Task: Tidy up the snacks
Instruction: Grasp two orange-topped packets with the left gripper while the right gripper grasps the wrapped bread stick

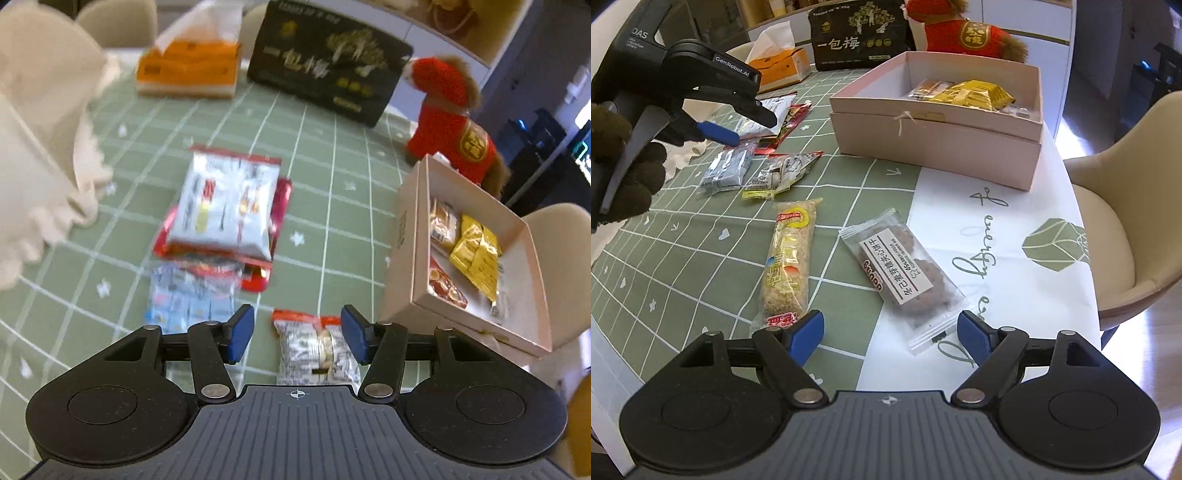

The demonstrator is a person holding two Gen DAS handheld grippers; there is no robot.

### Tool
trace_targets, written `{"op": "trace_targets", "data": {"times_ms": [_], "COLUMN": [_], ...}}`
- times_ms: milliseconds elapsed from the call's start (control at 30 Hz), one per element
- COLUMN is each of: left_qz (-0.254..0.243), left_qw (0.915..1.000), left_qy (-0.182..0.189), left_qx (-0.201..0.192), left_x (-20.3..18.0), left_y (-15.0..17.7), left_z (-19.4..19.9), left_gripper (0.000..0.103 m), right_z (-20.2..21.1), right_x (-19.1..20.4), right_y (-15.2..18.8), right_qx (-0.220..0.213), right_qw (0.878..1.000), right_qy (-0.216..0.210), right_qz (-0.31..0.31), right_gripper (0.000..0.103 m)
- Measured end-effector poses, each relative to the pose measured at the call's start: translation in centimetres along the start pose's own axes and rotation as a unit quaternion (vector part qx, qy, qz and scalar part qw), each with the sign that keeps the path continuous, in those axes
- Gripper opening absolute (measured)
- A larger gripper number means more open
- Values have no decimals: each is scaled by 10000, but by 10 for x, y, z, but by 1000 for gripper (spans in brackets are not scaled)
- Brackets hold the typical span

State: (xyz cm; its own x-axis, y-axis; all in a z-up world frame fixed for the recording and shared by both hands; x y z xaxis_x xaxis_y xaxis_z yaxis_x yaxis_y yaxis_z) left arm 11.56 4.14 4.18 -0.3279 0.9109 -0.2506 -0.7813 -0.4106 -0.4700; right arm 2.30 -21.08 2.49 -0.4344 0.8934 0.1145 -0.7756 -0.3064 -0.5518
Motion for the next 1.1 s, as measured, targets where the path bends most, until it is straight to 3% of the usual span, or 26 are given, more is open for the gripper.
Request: {"op": "trace_targets", "data": {"times_ms": [100,267,567,833,933,1100], "left_qz": [-223,-370,-1790,-1990,-1985,-1577], "left_qw": [9993,9985,9819,9791,9796,9872], "left_qy": [6,-17,-588,-389,-234,182], "left_qx": [305,408,181,176,217,172], "left_x": [-10,-29,-64,-60,-53,-22], "left_y": [6,13,35,49,57,81], "left_z": [-16,-35,-46,-35,-25,10], "left_gripper": [58,62,67,65,63,62], "right_z": [-1,-1,-4,0,13,34], "right_x": [3,4,13,15,16,18], "right_y": [-1,2,11,13,8,-11], "right_qx": [35,53,52,145,-31,-298], "right_qw": [9999,9996,9981,9972,9966,9975], "right_qy": [53,103,328,389,425,-78], "right_qz": [113,239,516,625,704,641], "right_gripper": [82,82,95,96,96,95]}}
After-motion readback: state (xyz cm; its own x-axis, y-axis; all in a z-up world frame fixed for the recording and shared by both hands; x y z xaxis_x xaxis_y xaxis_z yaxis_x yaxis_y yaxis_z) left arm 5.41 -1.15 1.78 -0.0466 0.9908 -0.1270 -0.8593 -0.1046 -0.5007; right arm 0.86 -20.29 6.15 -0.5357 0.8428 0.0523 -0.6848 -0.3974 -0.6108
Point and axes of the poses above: each gripper's, at about its wrist camera, not at the fingertips, and z roughly against the way its jaws point, x to its left, y to its underside, the point moved 3 cm from there along -z, roughly the way its jaws point, and after that the axes turned 2 degrees about x, right-handed, at the moved point
